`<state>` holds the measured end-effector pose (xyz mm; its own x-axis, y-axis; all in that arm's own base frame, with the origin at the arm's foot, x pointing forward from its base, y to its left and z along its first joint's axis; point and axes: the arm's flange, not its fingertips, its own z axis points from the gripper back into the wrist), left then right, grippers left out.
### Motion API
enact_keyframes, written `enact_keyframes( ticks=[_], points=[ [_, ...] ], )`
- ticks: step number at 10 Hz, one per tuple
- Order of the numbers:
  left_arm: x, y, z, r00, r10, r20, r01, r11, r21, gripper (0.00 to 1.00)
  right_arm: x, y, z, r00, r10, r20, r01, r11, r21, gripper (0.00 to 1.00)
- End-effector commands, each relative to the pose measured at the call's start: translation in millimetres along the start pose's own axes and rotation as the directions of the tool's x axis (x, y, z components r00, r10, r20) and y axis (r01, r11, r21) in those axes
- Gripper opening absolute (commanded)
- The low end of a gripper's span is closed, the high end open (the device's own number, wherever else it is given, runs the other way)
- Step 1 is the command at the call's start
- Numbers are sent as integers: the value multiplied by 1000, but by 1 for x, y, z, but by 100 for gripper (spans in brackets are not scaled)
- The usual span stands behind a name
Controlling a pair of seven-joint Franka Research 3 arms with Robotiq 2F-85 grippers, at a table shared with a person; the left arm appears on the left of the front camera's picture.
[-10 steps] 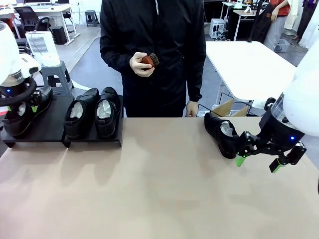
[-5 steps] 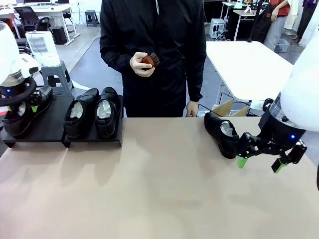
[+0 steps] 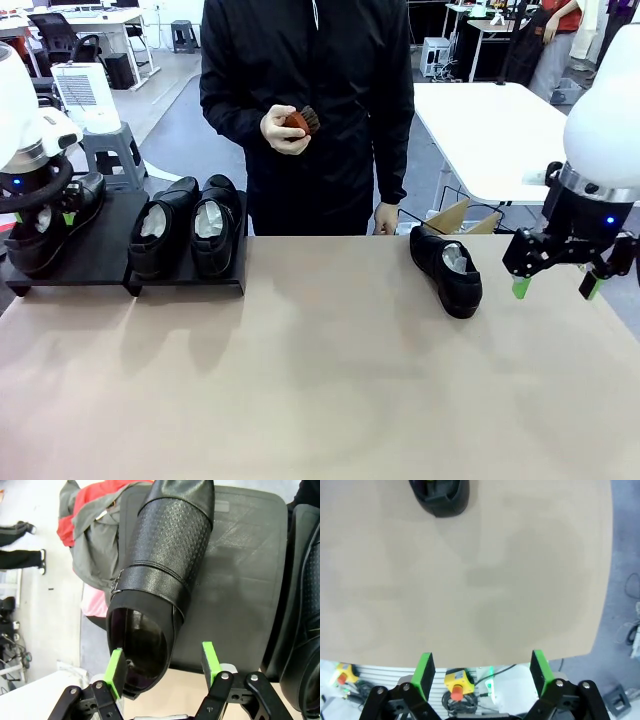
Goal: Organize the shoes by placing them on the stand.
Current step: Pick up one Shoe and place it in the middle of the table.
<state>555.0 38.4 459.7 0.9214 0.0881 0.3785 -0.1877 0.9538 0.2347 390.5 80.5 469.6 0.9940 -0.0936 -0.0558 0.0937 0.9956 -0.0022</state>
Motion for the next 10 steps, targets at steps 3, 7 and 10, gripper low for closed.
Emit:
enact_keyframes(
  ticks=[3, 7, 10],
  points=[
    [-1, 1, 18, 1000, -17, 22, 18, 999, -28, 77, 8, -11, 9, 997, -53, 48, 53, 998, -17, 100],
    [-48, 16, 104, 988, 8, 153, 14, 990, -144, 77, 102, -34, -1, 990, -59, 129, 56, 998, 22, 100],
    [-79, -40, 109, 958, -284, -36, 254, 899, -356, 77, 98, -36, -7, 989, -84, 125, 79, 996, 39, 100]
  ],
)
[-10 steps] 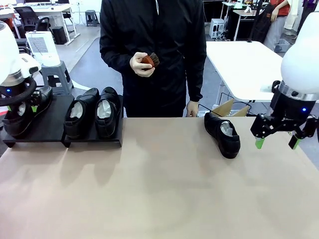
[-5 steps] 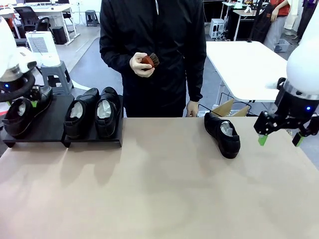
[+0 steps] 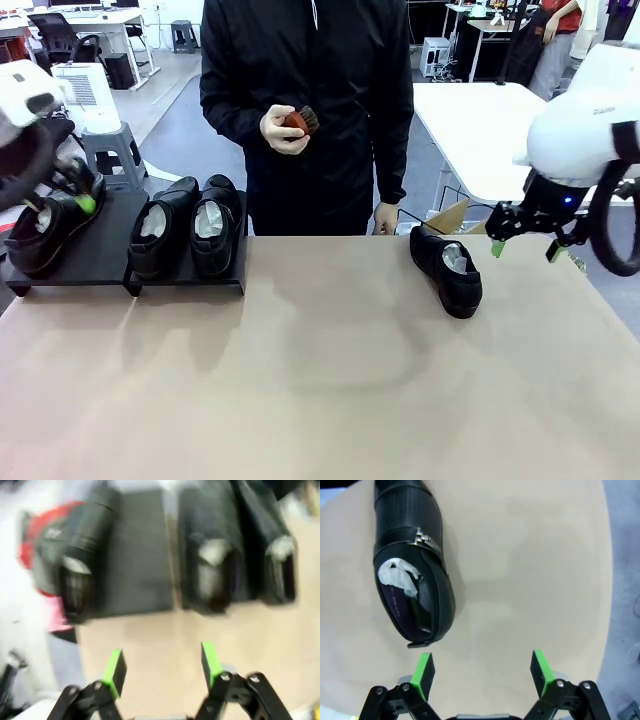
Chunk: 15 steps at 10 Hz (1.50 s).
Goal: Organize the shoes by placing them on the stand.
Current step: Pick up one Shoe and place it in the middle of the table.
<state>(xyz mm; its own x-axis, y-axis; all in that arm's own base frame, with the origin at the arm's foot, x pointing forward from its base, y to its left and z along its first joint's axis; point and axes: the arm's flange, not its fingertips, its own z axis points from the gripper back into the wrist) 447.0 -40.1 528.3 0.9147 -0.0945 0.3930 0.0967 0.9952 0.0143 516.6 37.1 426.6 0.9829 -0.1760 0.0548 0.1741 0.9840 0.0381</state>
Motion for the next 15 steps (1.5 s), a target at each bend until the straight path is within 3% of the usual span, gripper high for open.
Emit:
enact_keyframes(
  ticks=[1, 2, 3, 4, 7, 10, 15],
  points=[
    [-6, -4, -18, 980, -99, -172, 81, 991, -109, 77, -30, -6, 32, 1000, 0, 15, 0, 1000, -6, 100],
    [-11, -4, -22, 971, -108, -214, 83, 989, -119, 77, -30, -6, 32, 1000, 0, 15, 0, 1000, -6, 100],
    [-16, -3, -23, 965, -103, -241, 73, 989, -132, 77, -6, -1, 9, 1000, 0, 2, 0, 1000, -1, 100],
    [-18, -5, -23, 960, -114, -256, 81, 988, -135, 77, 1, 4, 2, 999, 53, 12, -52, 998, -41, 100],
    [-26, -9, -32, 960, -95, -265, 61, 989, -135, 77, 42, 42, -13, 986, 165, 8, -165, 986, 10, 100],
    [-26, -9, -32, 960, -95, -265, 61, 989, -135, 77, 26, 92, -5, 958, 280, 62, -280, 960, -16, 100],
    [-26, -9, -32, 960, -95, -265, 61, 989, -135, 77, 29, 115, -41, 939, 340, -56, -337, 940, 55, 100]
  ],
)
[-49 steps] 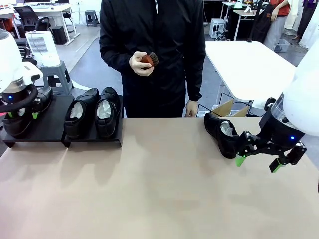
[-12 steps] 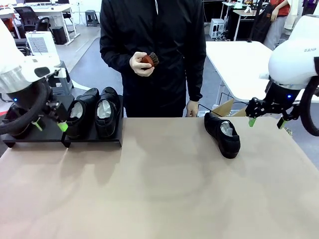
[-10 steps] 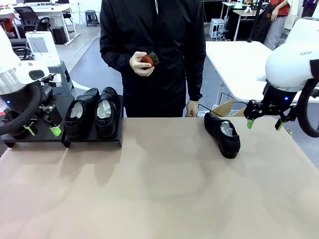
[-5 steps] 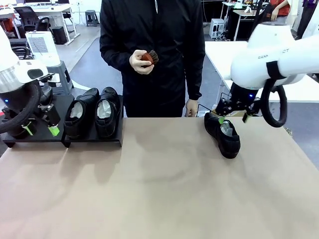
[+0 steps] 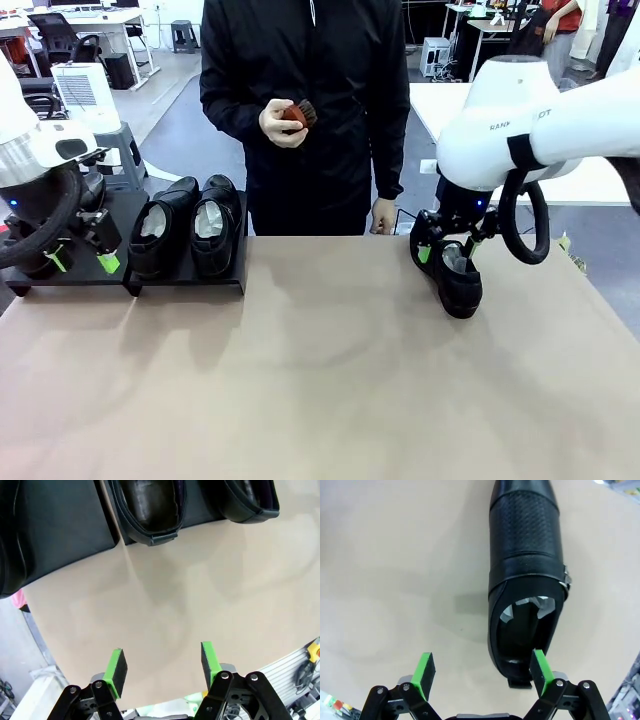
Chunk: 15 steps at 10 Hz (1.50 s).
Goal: Organize the shoes by placing them on the stand.
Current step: Pick up one Shoe and place it in the middle of the table.
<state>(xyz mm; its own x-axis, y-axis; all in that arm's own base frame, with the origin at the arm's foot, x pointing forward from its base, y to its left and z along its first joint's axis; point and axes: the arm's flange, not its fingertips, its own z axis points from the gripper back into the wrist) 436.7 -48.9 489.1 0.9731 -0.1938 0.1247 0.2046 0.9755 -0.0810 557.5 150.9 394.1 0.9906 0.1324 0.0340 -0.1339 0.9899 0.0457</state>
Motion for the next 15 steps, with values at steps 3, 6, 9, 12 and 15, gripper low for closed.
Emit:
enact_keyframes(
  ticks=[3, 6, 9, 12, 15],
  points=[
    [-2, 1, 0, 1000, 1, 7, -1, 1000, -5, 77, 13, -1, -19, 995, 80, -53, -78, 996, 34, 100],
    [-2, 1, 0, 1000, 1, 7, -1, 1000, -5, 77, 16, 3, -37, 993, 92, -80, -90, 995, 34, 100],
    [-2, 1, 0, 1000, 1, 7, -1, 1000, -5, 77, 17, 8, -41, 995, 76, -62, -76, 997, 12, 66],
    [-2, 1, 0, 1000, 1, 7, -1, 1000, -5, 77, 17, 9, -42, 999, 17, -48, -18, 1000, -26, 10],
    [-2, 1, 0, 1000, 1, 7, -1, 1000, -5, 77, 18, 10, -44, 999, -4, -52, 2, 999, -42, 0]
  ],
)
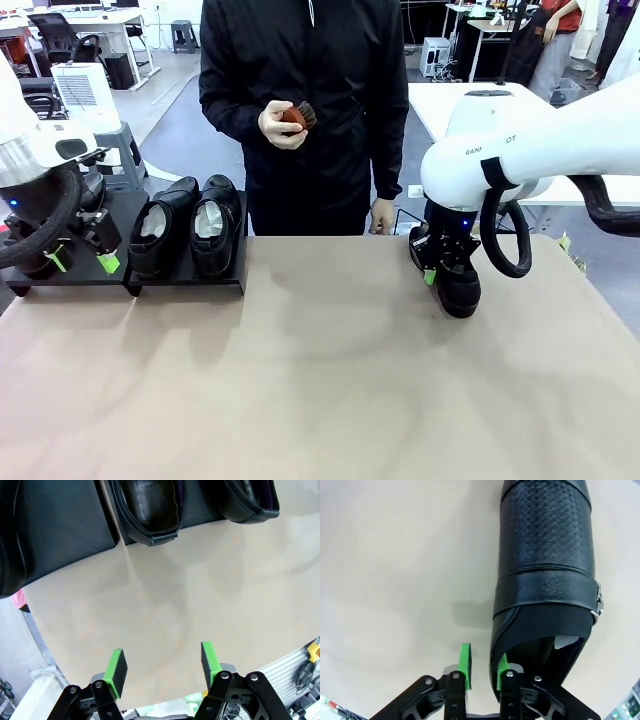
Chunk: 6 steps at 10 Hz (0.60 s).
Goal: Organize the shoes by placing them on the stand.
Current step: Pick up one Shoe and place it in the middle of the table.
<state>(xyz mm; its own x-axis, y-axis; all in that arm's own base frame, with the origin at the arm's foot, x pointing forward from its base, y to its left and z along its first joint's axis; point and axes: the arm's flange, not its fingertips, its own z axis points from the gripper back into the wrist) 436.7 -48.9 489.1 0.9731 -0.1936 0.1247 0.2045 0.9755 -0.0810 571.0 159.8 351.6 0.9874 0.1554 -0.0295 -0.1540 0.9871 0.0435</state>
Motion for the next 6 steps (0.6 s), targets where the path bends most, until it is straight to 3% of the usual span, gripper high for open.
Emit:
enact_keyframes(
  ticks=[1, 4, 6],
  points=[
    [-2, 1, 0, 1000, 1, 7, -1, 1000, -5, 77, 7, 2, -2, 999, -43, 5, 43, 998, -50, 0],
    [-2, 1, 0, 1000, 1, 7, -1, 1000, -5, 77, 9, -1, -7, 997, -81, 3, 81, 994, -80, 0],
    [-2, 1, 0, 1000, 1, 7, -1, 1000, -5, 77, 2, 0, 7, 985, -166, -43, 161, 981, -112, 0]
  ],
)
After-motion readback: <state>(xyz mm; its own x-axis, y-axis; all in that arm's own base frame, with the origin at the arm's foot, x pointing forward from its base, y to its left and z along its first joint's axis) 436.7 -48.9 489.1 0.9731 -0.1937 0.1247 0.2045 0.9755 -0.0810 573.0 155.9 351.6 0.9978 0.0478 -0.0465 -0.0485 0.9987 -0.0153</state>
